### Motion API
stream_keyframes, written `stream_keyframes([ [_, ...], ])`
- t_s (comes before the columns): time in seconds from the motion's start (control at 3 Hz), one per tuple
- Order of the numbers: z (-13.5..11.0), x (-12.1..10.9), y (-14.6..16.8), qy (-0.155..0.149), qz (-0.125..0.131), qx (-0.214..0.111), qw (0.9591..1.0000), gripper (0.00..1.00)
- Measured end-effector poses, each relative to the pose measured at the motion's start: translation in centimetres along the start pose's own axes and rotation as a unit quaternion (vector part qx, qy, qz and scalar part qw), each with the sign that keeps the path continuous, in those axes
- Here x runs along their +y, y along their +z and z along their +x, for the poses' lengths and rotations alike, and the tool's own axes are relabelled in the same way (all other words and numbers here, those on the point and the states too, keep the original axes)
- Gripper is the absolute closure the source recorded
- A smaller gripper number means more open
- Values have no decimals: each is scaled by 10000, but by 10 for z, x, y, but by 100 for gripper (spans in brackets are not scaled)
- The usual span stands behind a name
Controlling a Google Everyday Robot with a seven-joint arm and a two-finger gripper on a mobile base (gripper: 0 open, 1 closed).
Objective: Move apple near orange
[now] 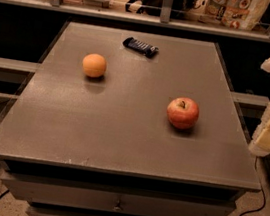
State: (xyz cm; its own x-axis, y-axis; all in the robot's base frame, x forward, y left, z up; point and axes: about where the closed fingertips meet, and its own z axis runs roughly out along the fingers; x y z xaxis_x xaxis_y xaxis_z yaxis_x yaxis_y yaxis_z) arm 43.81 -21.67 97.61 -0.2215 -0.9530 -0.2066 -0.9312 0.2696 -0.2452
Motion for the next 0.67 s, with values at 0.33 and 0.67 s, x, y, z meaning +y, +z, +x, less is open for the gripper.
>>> stream_keyframes([
  [0.33,0,0,0,0,0,-2,10000,0],
  [0.67,0,-6,0,-32,13,-174,9998,0],
])
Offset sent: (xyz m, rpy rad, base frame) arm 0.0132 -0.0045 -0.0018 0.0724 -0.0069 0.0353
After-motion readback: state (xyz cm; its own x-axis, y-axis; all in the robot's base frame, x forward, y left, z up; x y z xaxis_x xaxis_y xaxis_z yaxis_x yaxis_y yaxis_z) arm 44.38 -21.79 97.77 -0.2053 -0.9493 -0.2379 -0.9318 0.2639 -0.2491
